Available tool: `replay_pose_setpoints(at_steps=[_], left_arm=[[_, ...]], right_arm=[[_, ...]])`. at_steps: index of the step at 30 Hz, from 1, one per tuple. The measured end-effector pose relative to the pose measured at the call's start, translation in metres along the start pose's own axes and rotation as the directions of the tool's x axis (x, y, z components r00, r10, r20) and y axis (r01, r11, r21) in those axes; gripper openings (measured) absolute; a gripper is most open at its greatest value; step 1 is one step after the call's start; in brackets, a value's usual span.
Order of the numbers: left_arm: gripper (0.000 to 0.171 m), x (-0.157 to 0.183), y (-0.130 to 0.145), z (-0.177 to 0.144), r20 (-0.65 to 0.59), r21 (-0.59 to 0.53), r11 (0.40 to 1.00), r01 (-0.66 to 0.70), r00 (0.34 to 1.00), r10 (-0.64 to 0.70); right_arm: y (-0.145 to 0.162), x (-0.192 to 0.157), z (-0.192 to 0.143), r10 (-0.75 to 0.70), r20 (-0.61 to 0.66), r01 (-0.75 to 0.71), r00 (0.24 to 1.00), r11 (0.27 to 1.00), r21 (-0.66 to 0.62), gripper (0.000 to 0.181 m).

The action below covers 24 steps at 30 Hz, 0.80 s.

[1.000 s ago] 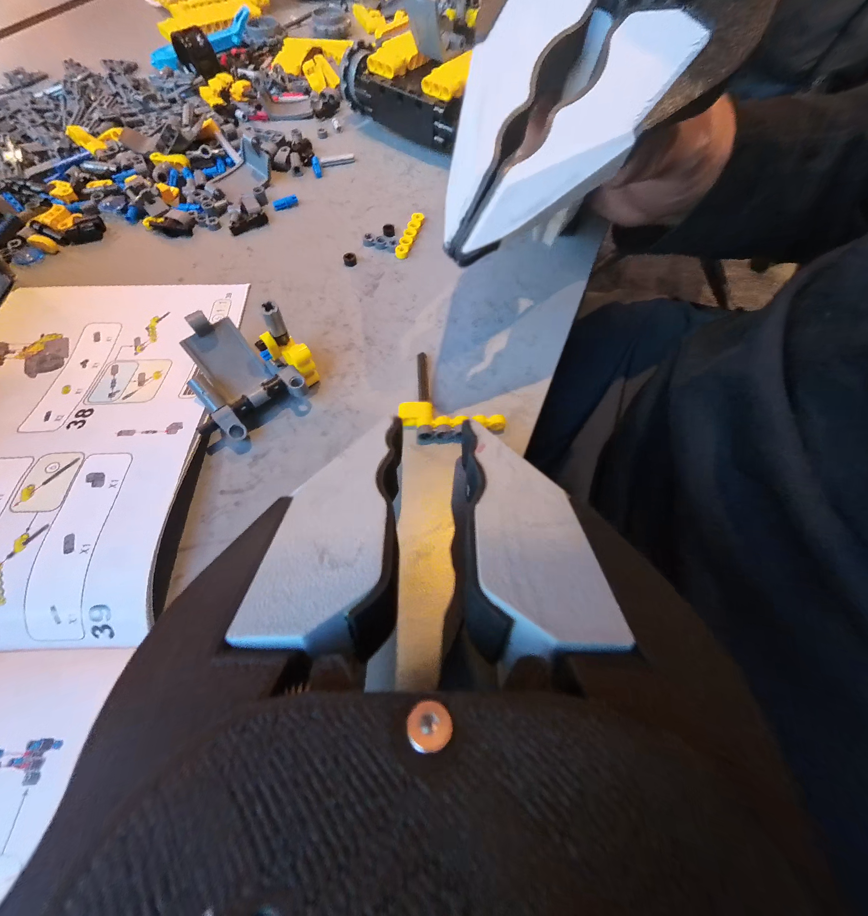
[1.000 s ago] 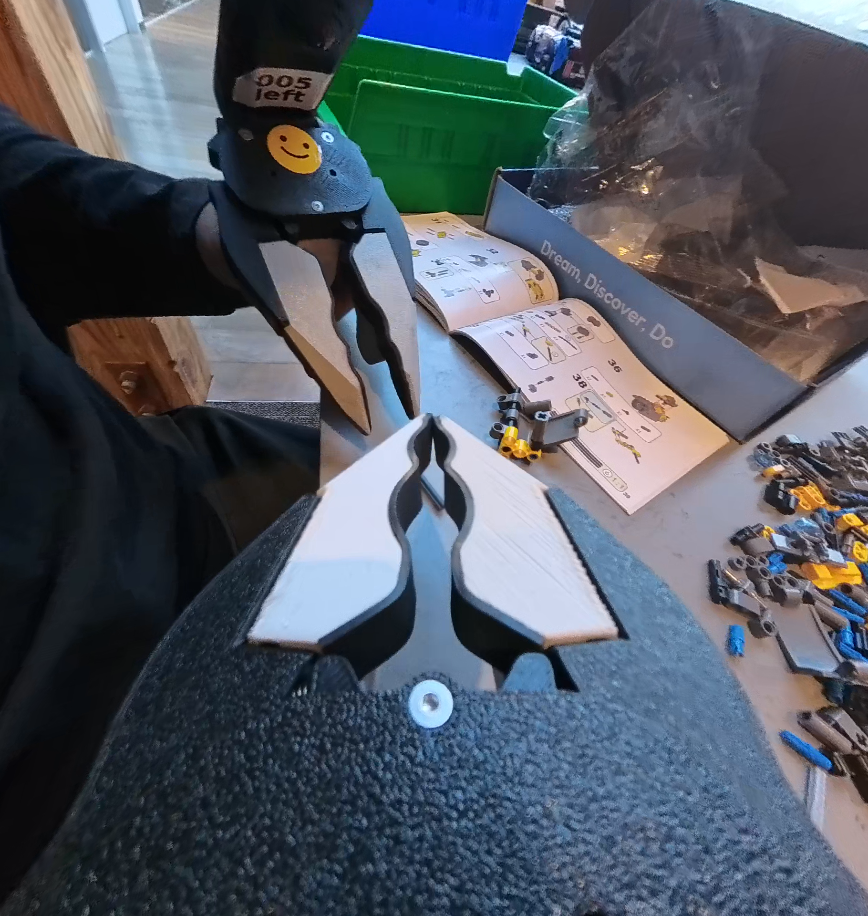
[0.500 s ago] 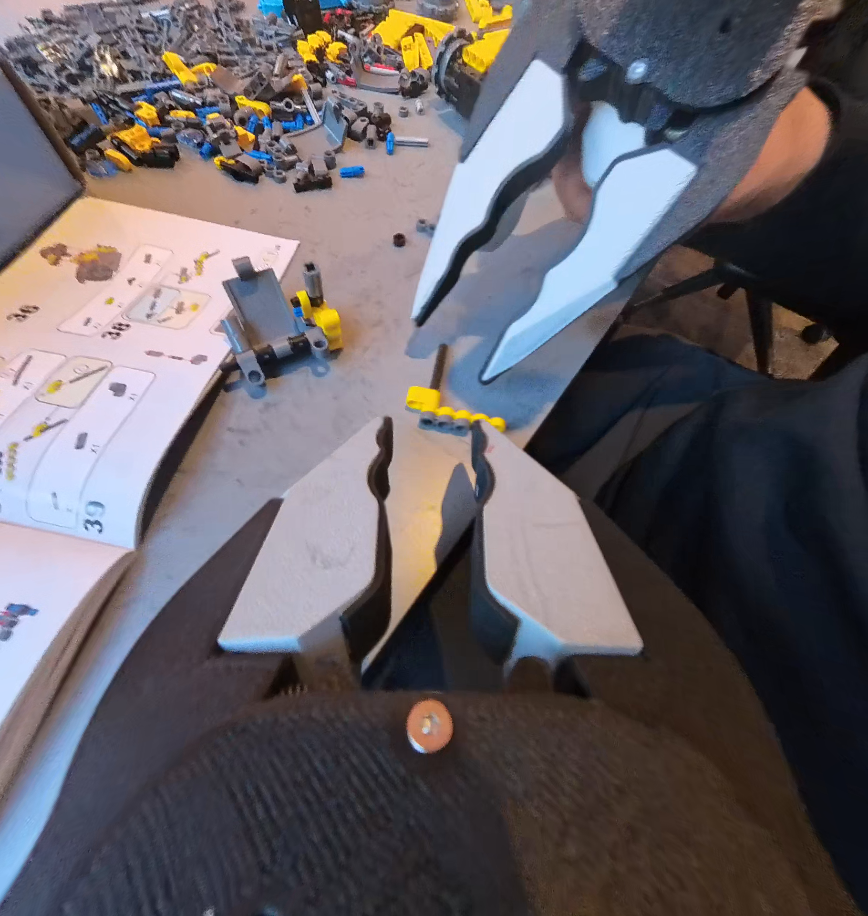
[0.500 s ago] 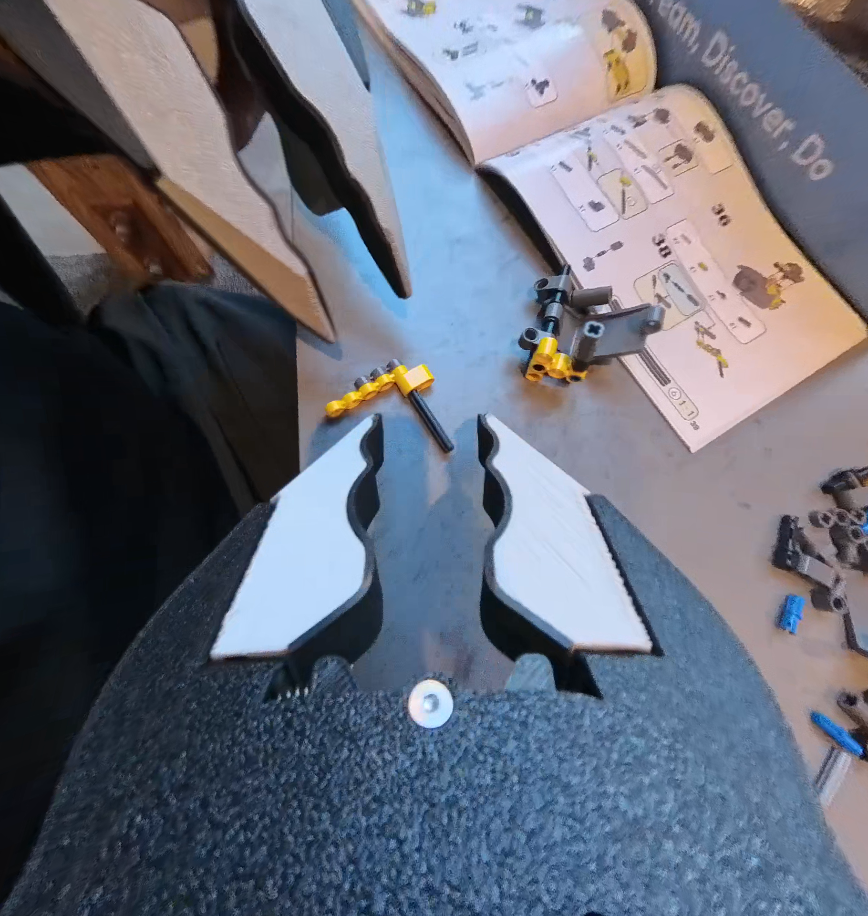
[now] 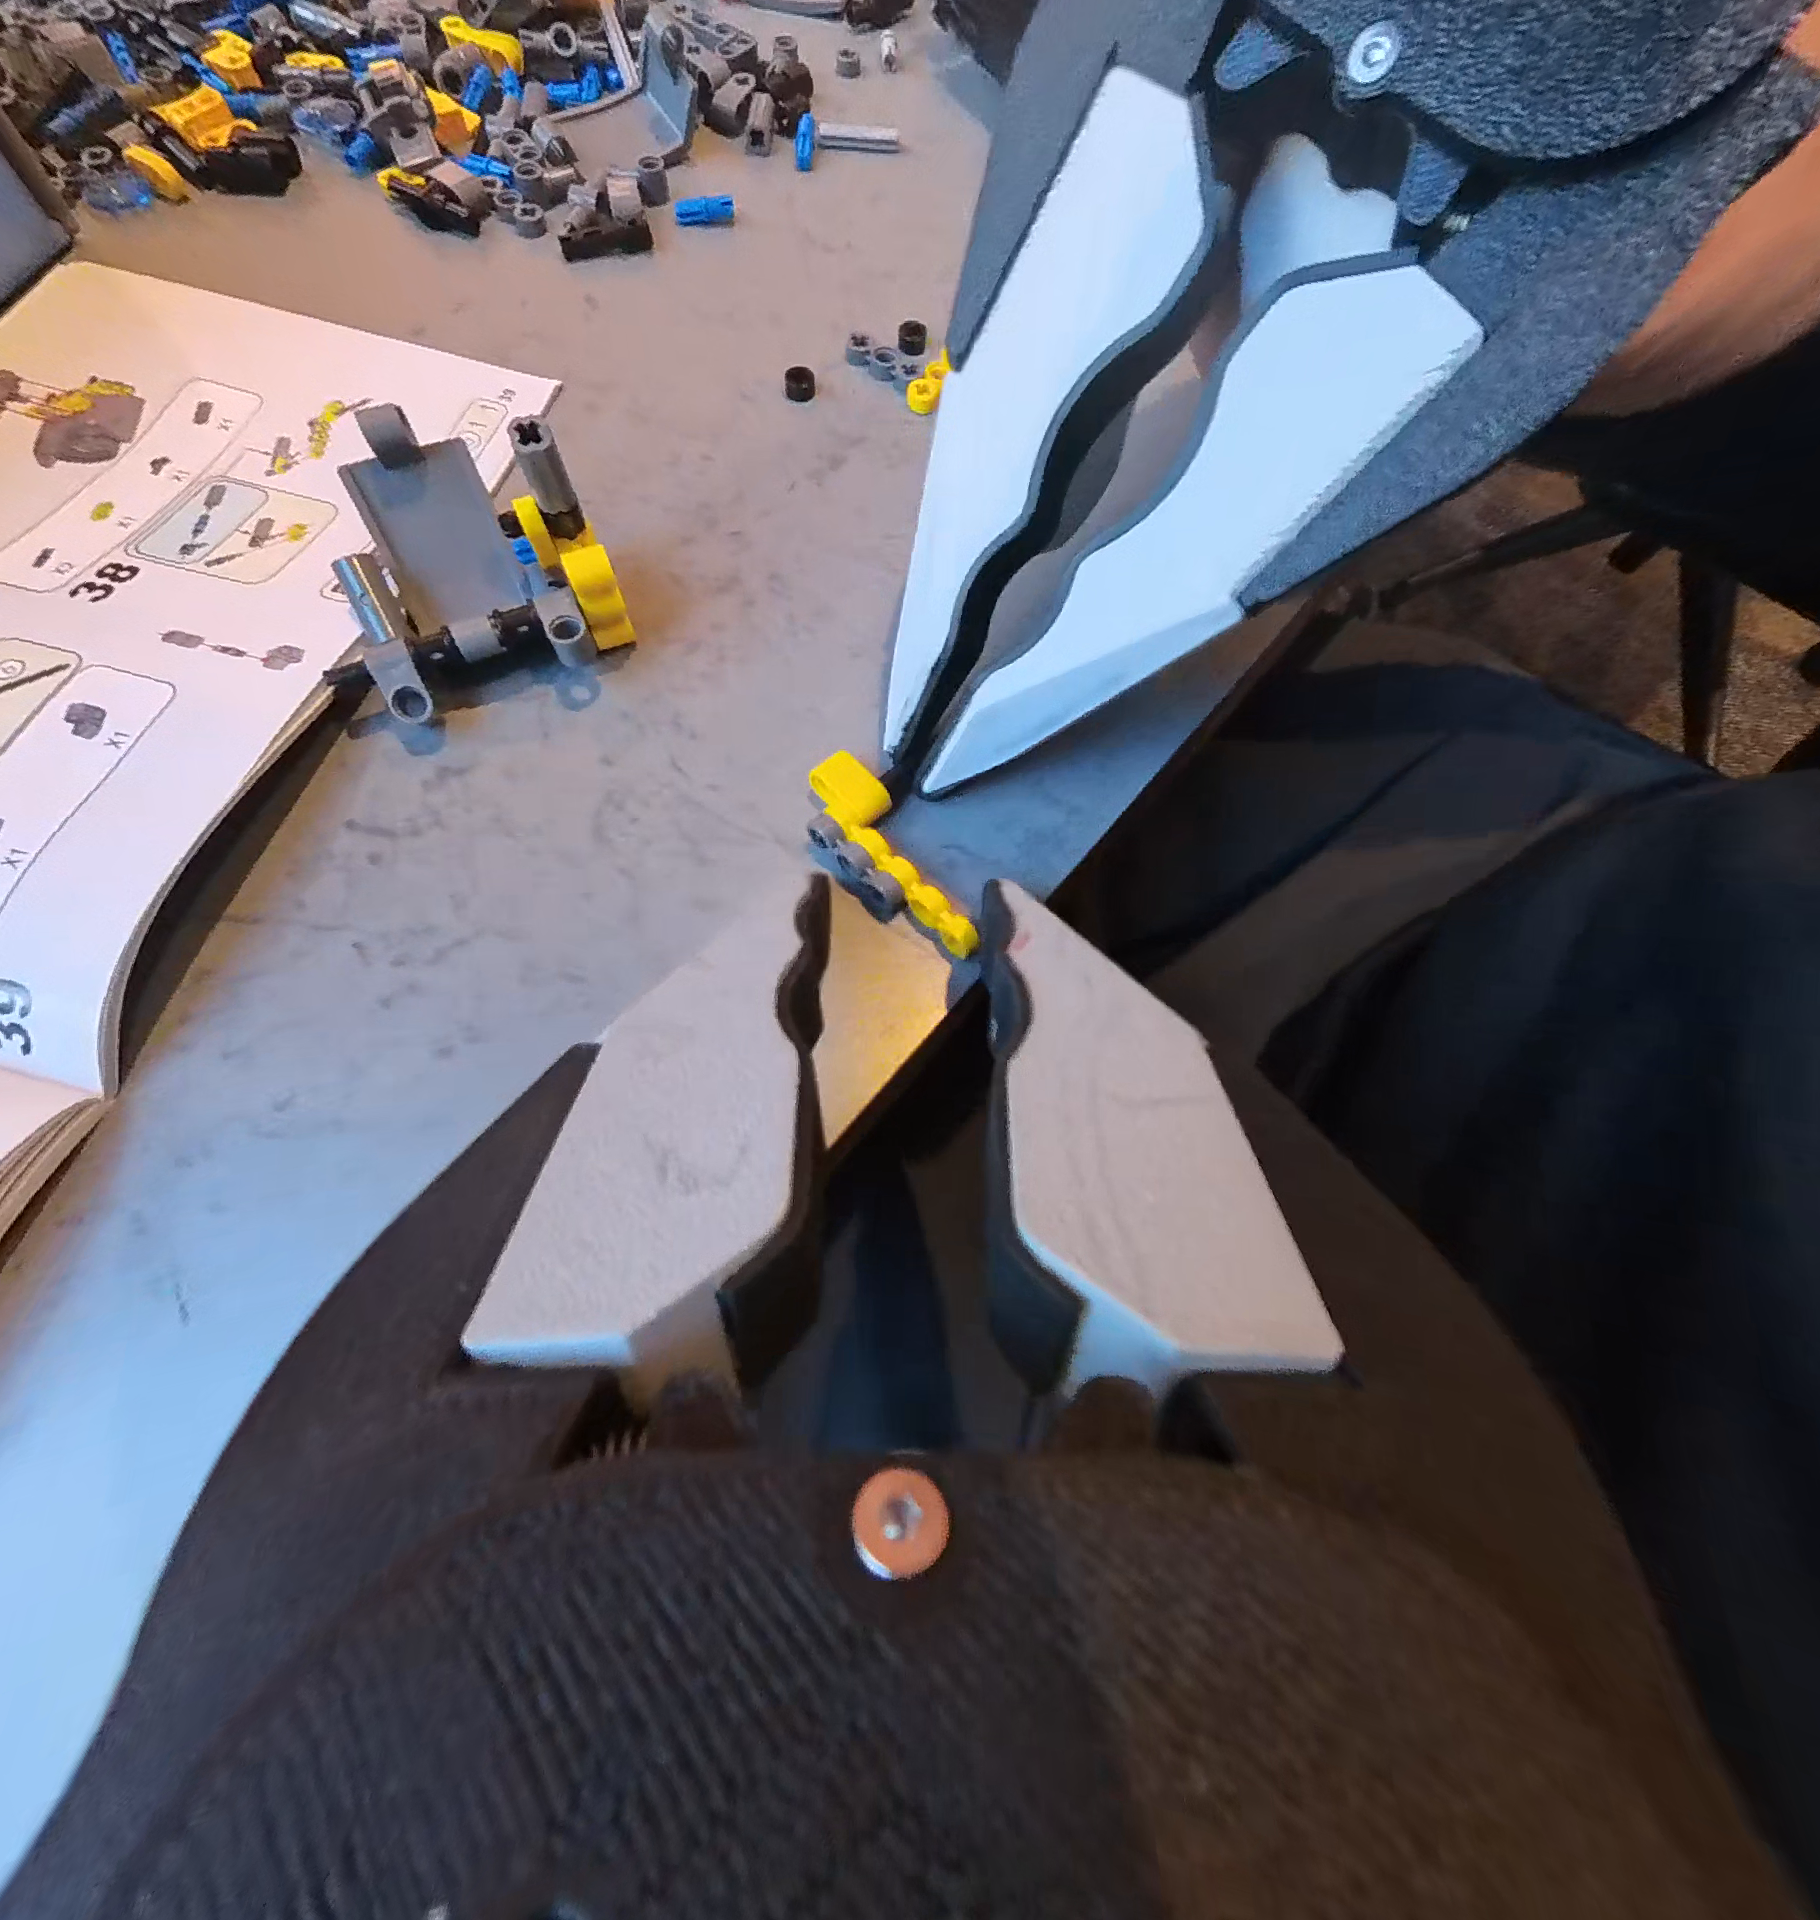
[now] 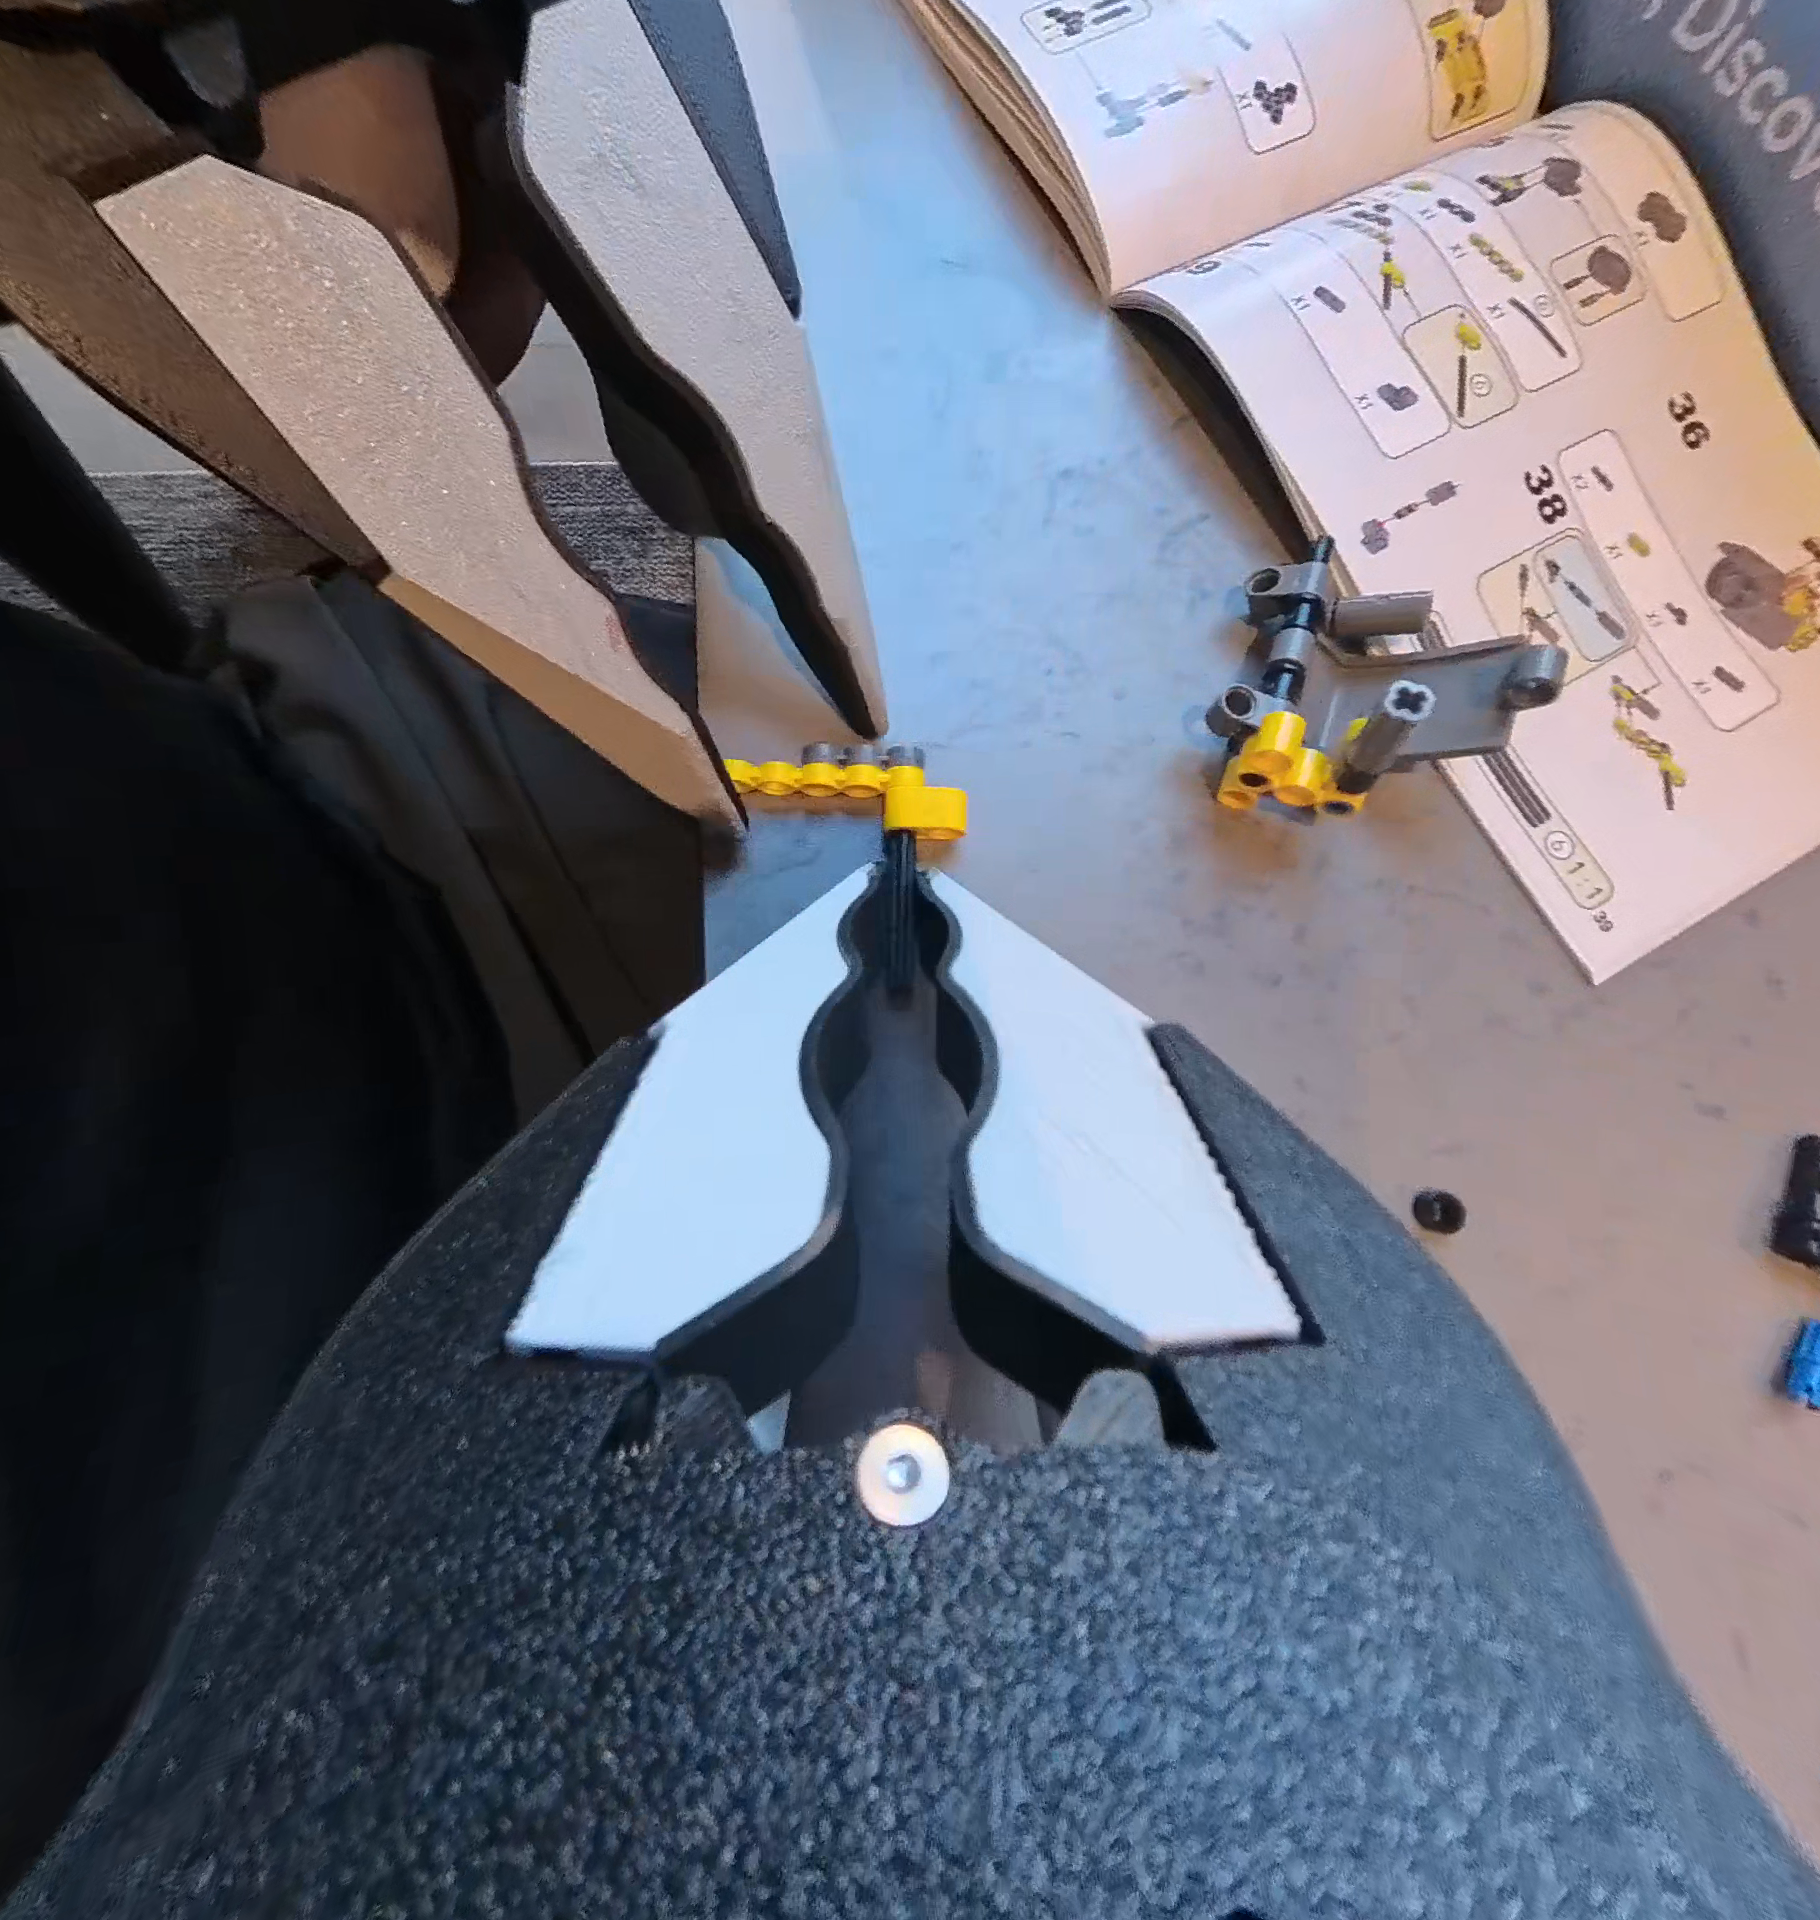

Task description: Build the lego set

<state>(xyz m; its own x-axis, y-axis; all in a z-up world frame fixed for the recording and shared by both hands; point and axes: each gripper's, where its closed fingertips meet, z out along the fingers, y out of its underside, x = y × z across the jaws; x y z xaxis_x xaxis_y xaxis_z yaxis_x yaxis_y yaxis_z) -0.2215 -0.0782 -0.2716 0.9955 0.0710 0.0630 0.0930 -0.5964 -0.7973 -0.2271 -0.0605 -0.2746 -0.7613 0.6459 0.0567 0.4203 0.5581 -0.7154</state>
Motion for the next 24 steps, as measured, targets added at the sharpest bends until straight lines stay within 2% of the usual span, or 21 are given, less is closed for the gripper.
replay_pose_setpoints(at_steps=[11, 16, 22, 24], left_arm=[[0.03, -0.008, -0.001, -0.005, 0.031, 0.038, 0.998, 0.047, 0.998, -0.048], [0.039, -0.007, -0.003, -0.006, 0.014, 0.036, 0.996, 0.087, 0.996, -0.088], [0.042, -0.011, -0.016, -0.008, 0.06, 0.028, 0.997, -0.067, 0.996, 0.065], [0.039, -0.006, -0.018, -0.005, 0.012, 0.01, 0.995, -0.102, 0.995, 0.102]], right_arm=[[-0.001, 0.011, -0.008, 0.061, -0.097, -0.057, 0.993, 0.997, 0.042, 0.004], [0.003, 0.018, -0.017, 0.115, -0.109, -0.106, 0.987, 0.991, 0.079, 0.004], [0.007, 0.019, -0.029, 0.16, -0.107, -0.147, 0.981, 0.983, 0.114, 0.006], [0.01, 0.02, -0.031, 0.172, -0.11, -0.159, 0.979, 0.981, 0.113, 0.006]])
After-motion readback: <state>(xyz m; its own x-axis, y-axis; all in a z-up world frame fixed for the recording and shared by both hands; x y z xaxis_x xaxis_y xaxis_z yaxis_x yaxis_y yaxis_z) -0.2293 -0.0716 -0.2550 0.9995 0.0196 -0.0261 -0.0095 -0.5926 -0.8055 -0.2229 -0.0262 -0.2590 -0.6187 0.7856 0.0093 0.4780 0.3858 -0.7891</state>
